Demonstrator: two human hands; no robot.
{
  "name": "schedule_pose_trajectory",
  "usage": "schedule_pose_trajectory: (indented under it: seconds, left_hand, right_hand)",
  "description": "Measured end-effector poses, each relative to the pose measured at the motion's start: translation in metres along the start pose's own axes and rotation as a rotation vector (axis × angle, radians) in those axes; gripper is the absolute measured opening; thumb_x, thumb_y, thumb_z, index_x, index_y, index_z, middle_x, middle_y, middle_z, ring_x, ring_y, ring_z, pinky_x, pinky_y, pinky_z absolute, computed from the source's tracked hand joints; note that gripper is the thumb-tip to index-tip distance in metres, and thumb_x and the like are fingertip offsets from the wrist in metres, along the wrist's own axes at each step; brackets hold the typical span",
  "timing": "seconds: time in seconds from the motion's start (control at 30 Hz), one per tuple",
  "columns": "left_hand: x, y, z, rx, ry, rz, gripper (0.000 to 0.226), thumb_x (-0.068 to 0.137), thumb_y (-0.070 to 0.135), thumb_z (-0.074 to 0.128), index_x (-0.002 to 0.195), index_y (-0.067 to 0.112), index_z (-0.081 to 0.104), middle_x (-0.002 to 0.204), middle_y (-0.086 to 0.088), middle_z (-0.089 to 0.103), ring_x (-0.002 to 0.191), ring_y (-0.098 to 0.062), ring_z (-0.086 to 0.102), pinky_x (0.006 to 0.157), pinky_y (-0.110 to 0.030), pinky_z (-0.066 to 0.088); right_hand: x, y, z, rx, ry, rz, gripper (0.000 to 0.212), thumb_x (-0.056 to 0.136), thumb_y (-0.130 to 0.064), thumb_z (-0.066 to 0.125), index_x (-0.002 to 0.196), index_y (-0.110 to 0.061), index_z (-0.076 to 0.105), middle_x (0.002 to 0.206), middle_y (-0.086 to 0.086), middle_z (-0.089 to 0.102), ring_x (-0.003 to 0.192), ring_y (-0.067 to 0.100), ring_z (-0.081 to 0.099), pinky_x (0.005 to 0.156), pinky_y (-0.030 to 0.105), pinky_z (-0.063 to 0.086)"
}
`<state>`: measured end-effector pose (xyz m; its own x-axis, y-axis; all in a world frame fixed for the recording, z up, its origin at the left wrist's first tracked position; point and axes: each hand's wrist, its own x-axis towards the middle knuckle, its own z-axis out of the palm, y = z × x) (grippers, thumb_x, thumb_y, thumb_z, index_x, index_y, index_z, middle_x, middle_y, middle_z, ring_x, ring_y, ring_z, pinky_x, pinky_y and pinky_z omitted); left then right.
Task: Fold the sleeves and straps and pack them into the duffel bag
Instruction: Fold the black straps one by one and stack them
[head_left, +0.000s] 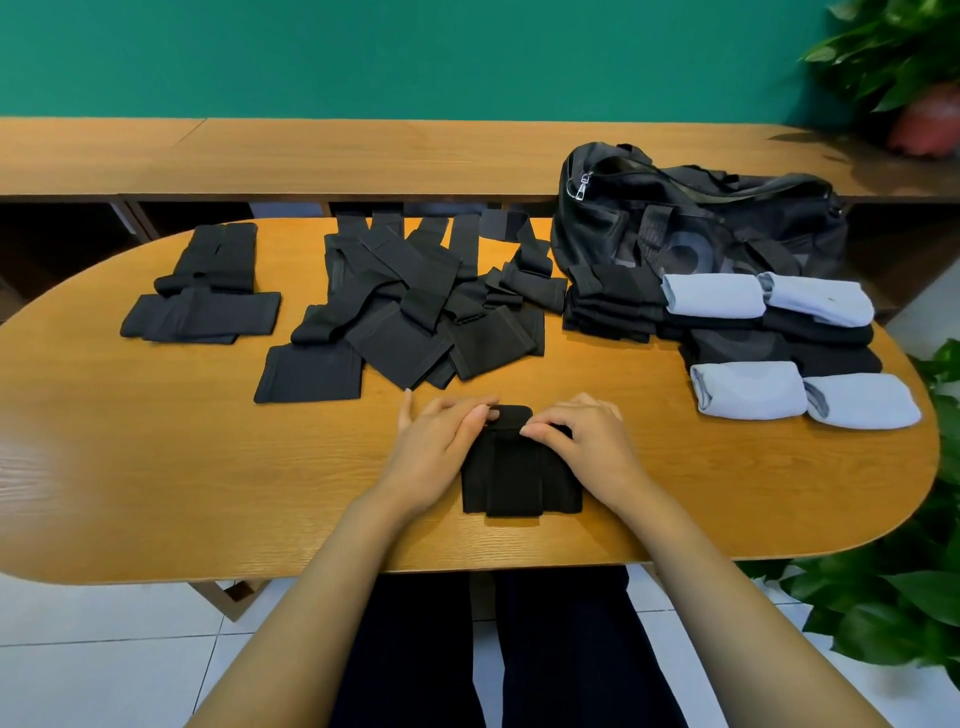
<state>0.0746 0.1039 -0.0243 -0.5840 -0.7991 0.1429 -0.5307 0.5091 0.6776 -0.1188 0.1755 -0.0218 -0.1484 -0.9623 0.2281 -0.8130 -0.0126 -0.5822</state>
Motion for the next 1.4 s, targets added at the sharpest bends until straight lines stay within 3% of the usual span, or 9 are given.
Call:
schedule_pose_trajectory:
  seconds: [0.13,0.33,0.5,0.63,0.73,0.87,1.03,1.13,1.4]
  left_hand:
    - [-0.001,-0.006,-0.003,0.096,-0.018,0.016,0.054,0.102,0.051,0.013,0.136,0.037,0.054,0.127,0.023,0.058,0.133,0.004,0.031,0.116,-0.045,-0.019]
    - [-0.004,-0.003,-0.005,0.162,-0.029,0.009,0.051,0.104,0.045,0.017,0.138,0.035,0.052,0.13,0.017,0.059,0.135,0.0,0.031,0.116,-0.044,-0.02]
    - [-0.006,-0.004,-0.003,0.207,-0.03,0.004,0.05,0.103,0.046,0.018,0.14,0.035,0.049,0.132,0.013,0.058,0.136,-0.001,0.03,0.117,-0.047,-0.017]
    - [-0.011,-0.006,-0.003,0.175,-0.035,0.034,0.051,0.102,0.05,0.021,0.145,0.035,0.042,0.142,0.015,0.05,0.141,-0.001,0.024,0.118,-0.045,-0.017]
    - [-0.022,-0.012,-0.005,0.176,-0.051,0.104,0.06,0.096,0.063,0.02,0.149,0.038,0.034,0.155,0.022,0.029,0.146,0.005,0.007,0.119,-0.045,-0.017]
    - [-0.044,-0.019,-0.01,0.189,-0.131,0.192,0.068,0.091,0.072,0.026,0.15,0.039,0.031,0.157,0.026,0.019,0.145,0.01,0.0,0.119,-0.043,-0.016]
    - [-0.05,-0.023,-0.006,0.291,-0.149,0.25,0.074,0.087,0.076,0.042,0.15,0.038,0.032,0.157,0.023,0.019,0.145,0.009,-0.001,0.12,-0.047,-0.014]
    - [-0.05,-0.021,-0.005,0.301,-0.129,0.264,0.074,0.087,0.077,0.038,0.149,0.036,0.034,0.156,0.022,0.022,0.145,0.01,0.001,0.12,-0.045,-0.015]
    - [-0.054,-0.02,-0.005,0.243,0.013,0.278,0.065,0.095,0.071,0.023,0.136,0.03,0.055,0.144,0.013,0.049,0.14,0.009,0.024,0.121,-0.04,-0.013]
  right_hand:
    - [-0.002,0.002,0.0,-0.059,-0.077,0.012,0.023,0.091,-0.05,0.056,0.098,-0.038,0.074,0.098,-0.023,0.068,0.095,0.005,0.046,0.091,0.03,0.024]
    - [-0.005,-0.001,0.004,-0.043,-0.031,-0.003,0.024,0.086,-0.054,0.058,0.095,-0.039,0.075,0.09,-0.023,0.065,0.093,0.004,0.044,0.092,0.033,0.026]
    - [-0.007,-0.004,0.005,-0.018,-0.07,-0.036,0.045,0.08,-0.066,0.044,0.1,-0.039,0.075,0.087,-0.023,0.064,0.095,0.006,0.045,0.097,0.037,0.026]
    - [-0.013,-0.001,0.007,-0.092,-0.031,-0.096,0.051,0.09,-0.065,0.039,0.126,-0.039,0.063,0.122,-0.021,0.056,0.12,0.004,0.037,0.107,0.038,0.024]
    - [-0.023,0.0,0.002,-0.231,-0.065,-0.191,0.059,0.097,-0.065,0.023,0.145,-0.037,0.043,0.151,-0.02,0.037,0.145,0.004,0.017,0.12,0.04,0.007]
    - [-0.038,0.004,-0.004,-0.406,-0.201,-0.367,0.058,0.101,-0.064,0.015,0.15,-0.039,0.032,0.157,-0.019,0.023,0.151,0.009,0.003,0.121,0.046,-0.005]
    - [-0.044,0.01,0.0,-0.419,-0.255,-0.377,0.06,0.099,-0.068,0.02,0.149,-0.039,0.035,0.159,-0.016,0.023,0.151,0.012,-0.001,0.119,0.051,-0.003]
    - [-0.044,0.01,-0.001,-0.408,-0.25,-0.37,0.063,0.096,-0.072,0.019,0.149,-0.04,0.034,0.159,-0.016,0.02,0.151,0.01,-0.005,0.12,0.049,-0.005]
    - [-0.048,0.011,0.002,-0.303,-0.016,-0.419,0.057,0.096,-0.062,0.037,0.132,-0.025,0.061,0.137,-0.009,0.058,0.142,0.012,0.034,0.118,0.051,0.017]
